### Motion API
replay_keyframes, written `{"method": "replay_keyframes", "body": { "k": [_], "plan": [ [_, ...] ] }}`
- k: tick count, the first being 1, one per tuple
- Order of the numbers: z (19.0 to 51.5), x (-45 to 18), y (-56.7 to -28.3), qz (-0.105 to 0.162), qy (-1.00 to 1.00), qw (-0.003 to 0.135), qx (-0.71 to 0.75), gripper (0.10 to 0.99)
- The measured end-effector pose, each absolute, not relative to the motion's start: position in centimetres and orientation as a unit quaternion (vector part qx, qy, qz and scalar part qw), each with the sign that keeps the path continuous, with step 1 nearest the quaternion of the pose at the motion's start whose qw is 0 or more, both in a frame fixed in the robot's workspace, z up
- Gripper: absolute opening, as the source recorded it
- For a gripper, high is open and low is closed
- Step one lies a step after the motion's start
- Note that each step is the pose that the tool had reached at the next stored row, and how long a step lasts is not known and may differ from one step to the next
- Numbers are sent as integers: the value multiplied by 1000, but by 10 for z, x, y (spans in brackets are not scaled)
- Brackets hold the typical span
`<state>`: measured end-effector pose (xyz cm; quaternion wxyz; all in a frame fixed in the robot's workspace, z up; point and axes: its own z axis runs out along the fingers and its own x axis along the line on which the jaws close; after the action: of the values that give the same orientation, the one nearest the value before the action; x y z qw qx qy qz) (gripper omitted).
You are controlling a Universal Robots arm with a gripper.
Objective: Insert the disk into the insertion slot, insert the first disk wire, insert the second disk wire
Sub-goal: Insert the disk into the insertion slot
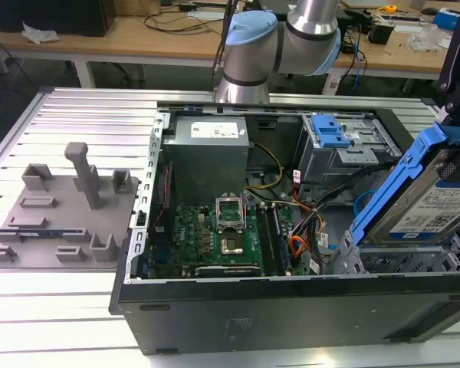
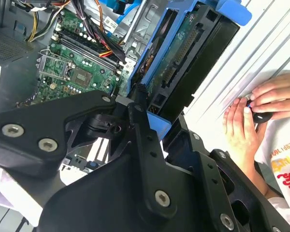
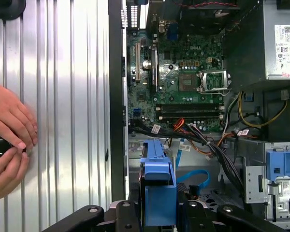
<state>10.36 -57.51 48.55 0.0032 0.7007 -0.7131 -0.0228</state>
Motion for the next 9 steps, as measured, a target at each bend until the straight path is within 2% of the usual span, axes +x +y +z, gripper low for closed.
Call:
{"method": "replay_keyframes", "body": {
  "k": [9],
  "plan": [
    [485,104,-575,-13,-713,-7,701,365]
  ]
}}
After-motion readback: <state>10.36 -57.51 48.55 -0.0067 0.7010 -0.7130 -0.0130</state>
